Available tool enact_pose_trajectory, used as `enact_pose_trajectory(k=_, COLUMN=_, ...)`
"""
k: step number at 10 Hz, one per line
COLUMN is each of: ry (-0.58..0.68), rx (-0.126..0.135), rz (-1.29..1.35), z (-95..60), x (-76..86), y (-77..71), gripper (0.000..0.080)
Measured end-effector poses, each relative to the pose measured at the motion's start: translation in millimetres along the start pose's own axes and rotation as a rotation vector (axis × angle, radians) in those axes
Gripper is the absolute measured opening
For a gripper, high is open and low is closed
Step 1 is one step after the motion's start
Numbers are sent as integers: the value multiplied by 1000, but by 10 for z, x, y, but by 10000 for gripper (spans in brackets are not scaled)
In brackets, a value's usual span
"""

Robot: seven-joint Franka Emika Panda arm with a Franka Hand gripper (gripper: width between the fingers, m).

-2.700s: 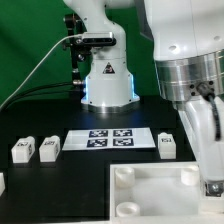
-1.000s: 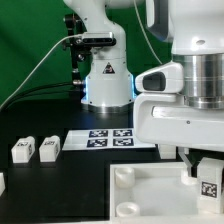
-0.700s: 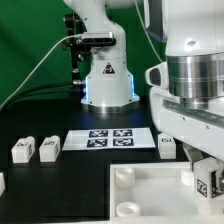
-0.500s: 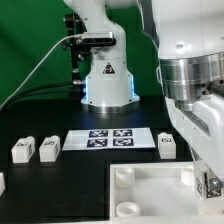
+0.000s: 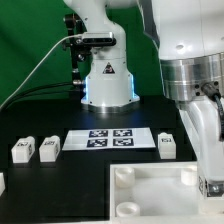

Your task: Assemble one leg

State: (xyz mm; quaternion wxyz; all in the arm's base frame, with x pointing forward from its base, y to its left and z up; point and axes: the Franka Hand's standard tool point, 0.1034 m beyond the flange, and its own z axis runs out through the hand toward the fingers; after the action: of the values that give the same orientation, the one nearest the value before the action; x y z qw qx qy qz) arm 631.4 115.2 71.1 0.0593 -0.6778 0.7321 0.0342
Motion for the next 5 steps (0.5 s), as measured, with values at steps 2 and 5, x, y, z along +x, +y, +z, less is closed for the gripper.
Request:
enact_pose_trajectory(k=2, ry=4, rx=11, rz=-223, z=13, x=-42, y=4, gripper=640)
enact_pose_trajectory(k=5, ry=13, rx=40, rz=-617, z=19, x=-81, y=-16, gripper=649)
